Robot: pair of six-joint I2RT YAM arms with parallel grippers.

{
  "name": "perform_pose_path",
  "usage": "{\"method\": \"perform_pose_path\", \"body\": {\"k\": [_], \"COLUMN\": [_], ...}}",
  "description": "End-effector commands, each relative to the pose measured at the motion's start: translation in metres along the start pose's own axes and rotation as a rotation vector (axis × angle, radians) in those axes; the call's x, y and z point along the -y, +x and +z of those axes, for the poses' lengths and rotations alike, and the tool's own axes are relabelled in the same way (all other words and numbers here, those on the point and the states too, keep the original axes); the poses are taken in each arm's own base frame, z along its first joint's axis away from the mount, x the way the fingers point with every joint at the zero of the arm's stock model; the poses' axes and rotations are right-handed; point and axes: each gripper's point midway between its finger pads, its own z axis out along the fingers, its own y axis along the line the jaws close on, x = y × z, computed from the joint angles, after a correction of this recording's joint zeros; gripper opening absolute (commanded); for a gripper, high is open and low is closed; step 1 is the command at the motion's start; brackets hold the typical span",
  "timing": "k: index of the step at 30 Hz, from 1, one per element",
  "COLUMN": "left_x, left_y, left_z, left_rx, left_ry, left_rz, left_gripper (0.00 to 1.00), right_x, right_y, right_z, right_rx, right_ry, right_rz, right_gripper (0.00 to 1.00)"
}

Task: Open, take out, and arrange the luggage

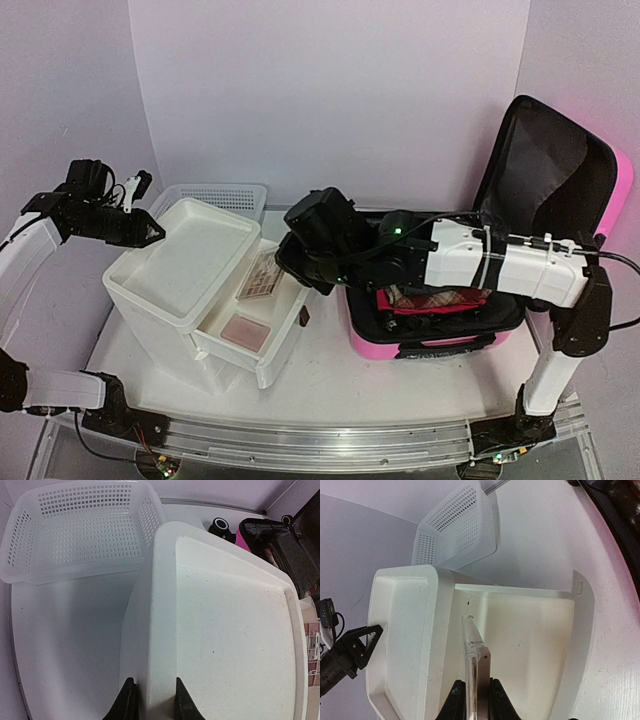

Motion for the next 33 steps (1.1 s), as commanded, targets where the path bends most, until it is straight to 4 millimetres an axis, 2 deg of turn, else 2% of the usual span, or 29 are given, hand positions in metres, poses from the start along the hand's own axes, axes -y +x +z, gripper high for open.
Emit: {"method": "perform_pose_path", "body": {"k": [1, 6, 11, 13, 17, 20, 22, 24, 25, 27, 29, 31, 33], "left_x": [0.017, 0.017, 0.018, 0.018, 0.018, 0.018, 0.017, 0.017, 0.017, 0.017, 0.018, 0.018, 0.020], "left_y": [0.047, 0.047, 0.046, 0.047, 0.047, 0.047, 0.047, 0.047, 0.047, 0.047, 0.046, 0.045, 0.045], "left_z": [0.016, 0.014, 0.014, 0.015, 0.015, 0.015, 0.014, 0.014, 0.014, 0.012, 0.010, 0.009, 0.007], "left_rx": [-0.170, -0.165, -0.166, -0.168, -0.169, -0.166, -0.165, -0.166, -0.164, -0.161, -0.157, -0.153, -0.153], "left_ry": [0.122, 0.121, 0.126, 0.127, 0.126, 0.123, 0.120, 0.117, 0.115, 0.113, 0.114, 0.115, 0.121], "left_rz": [-0.211, -0.208, -0.206, -0.208, -0.206, -0.203, -0.203, -0.203, -0.202, -0.201, -0.199, -0.203, -0.202], "left_gripper": [0.00, 0.00, 0.00, 0.00, 0.00, 0.00, 0.00, 0.00, 0.00, 0.00, 0.00, 0.00, 0.00], "right_x": [-0.025, -0.022, -0.005, -0.003, -0.005, -0.016, -0.031, -0.041, -0.037, -0.010, 0.034, 0.066, 0.079], "right_y": [-0.006, -0.001, 0.005, 0.005, 0.002, 0.002, 0.006, 0.010, 0.013, 0.014, 0.006, 0.002, 0.002], "right_z": [0.007, 0.023, 0.034, 0.034, 0.023, 0.010, -0.005, -0.029, -0.040, -0.058, -0.066, -0.074, -0.082], "right_rx": [0.035, 0.035, 0.001, -0.021, -0.050, -0.107, -0.164, -0.234, -0.271, -0.335, -0.330, -0.327, -0.337], "right_ry": [-0.045, -0.024, 0.026, 0.029, 0.050, 0.022, -0.046, -0.125, -0.137, -0.084, 0.029, 0.087, 0.085], "right_rz": [0.084, 0.091, 0.072, 0.039, -0.113, -0.256, -0.398, -0.572, -0.656, -0.799, -0.896, -0.924, -0.956], "right_gripper": [0.00, 0.00, 0.14, 0.22, 0.47, 0.55, 0.64, 0.70, 0.75, 0.82, 0.88, 0.93, 0.98]}}
